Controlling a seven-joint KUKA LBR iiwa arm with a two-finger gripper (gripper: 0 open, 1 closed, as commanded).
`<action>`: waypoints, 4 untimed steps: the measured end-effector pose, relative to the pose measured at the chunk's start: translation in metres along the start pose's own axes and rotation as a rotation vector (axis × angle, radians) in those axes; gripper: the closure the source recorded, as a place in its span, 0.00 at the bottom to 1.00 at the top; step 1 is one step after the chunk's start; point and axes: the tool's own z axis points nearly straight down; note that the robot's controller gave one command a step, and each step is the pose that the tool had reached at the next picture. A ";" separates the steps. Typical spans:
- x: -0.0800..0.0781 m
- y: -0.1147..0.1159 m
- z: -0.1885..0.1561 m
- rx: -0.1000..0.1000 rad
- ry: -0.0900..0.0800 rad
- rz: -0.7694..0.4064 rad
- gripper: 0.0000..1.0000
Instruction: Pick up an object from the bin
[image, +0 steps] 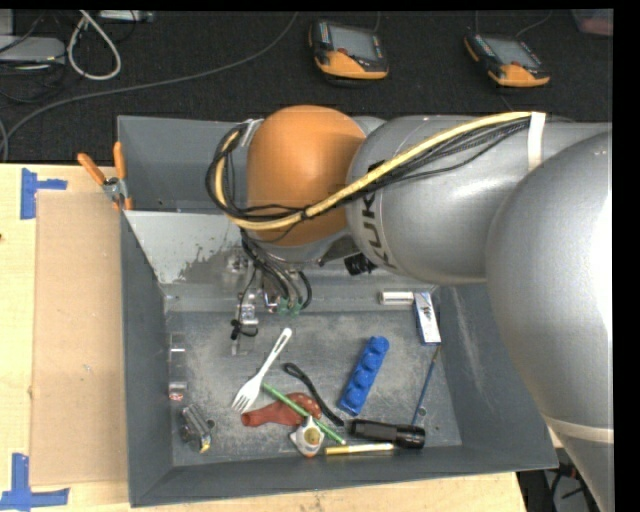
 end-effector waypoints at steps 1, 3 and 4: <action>-0.002 -0.001 -0.005 -0.001 -0.007 0.005 0.00; -0.005 -0.070 0.061 -0.001 -0.006 -0.388 0.00; 0.010 -0.074 0.068 0.000 -0.005 -0.670 0.00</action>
Offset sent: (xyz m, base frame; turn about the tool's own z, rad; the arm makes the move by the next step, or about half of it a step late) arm 0.0123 -0.0681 -0.1113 -0.5534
